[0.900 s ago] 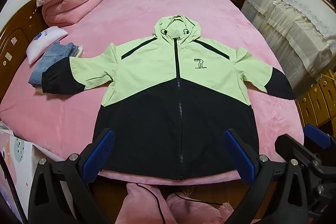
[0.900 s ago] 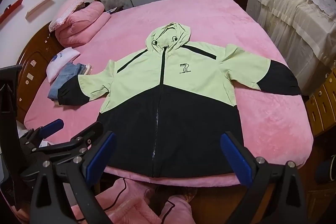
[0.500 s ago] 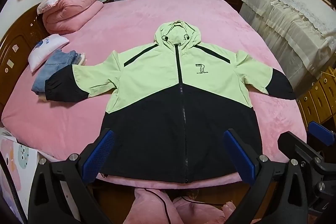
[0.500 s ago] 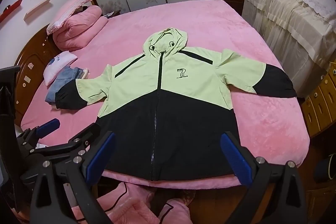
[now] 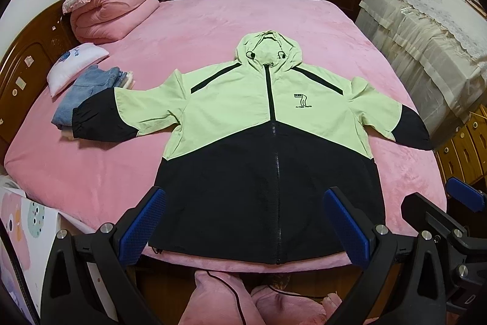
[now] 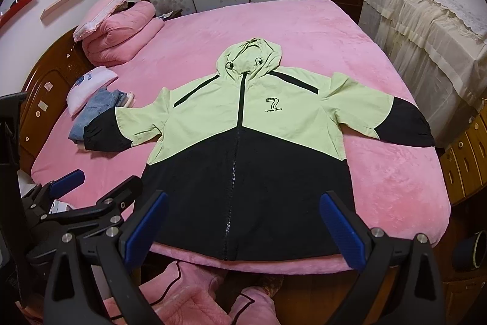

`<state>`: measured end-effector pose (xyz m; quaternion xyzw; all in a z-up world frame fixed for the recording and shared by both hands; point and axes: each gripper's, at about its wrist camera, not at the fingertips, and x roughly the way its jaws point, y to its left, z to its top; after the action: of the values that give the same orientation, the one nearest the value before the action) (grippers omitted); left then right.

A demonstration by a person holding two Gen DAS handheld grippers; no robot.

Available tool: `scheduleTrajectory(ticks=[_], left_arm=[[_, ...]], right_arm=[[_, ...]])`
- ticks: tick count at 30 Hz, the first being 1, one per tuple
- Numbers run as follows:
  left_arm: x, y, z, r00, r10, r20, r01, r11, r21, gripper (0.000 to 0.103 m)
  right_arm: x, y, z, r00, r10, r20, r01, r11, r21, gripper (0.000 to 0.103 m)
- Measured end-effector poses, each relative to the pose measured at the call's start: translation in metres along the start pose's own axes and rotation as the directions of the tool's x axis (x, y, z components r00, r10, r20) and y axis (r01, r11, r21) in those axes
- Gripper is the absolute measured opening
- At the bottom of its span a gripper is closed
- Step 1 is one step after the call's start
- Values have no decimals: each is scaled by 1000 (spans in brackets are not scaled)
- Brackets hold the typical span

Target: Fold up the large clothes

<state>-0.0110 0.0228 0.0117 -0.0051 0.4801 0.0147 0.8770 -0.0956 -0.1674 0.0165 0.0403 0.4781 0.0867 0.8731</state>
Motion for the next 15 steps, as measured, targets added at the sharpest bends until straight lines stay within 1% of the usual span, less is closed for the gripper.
scheduleTrajectory(ticks=[15], left_arm=[[8,-2,4,1000,-8,-8,8,1000,6,102]], right_arm=[[6,-1,2,1000,-15,-11,15,1000,2,100]])
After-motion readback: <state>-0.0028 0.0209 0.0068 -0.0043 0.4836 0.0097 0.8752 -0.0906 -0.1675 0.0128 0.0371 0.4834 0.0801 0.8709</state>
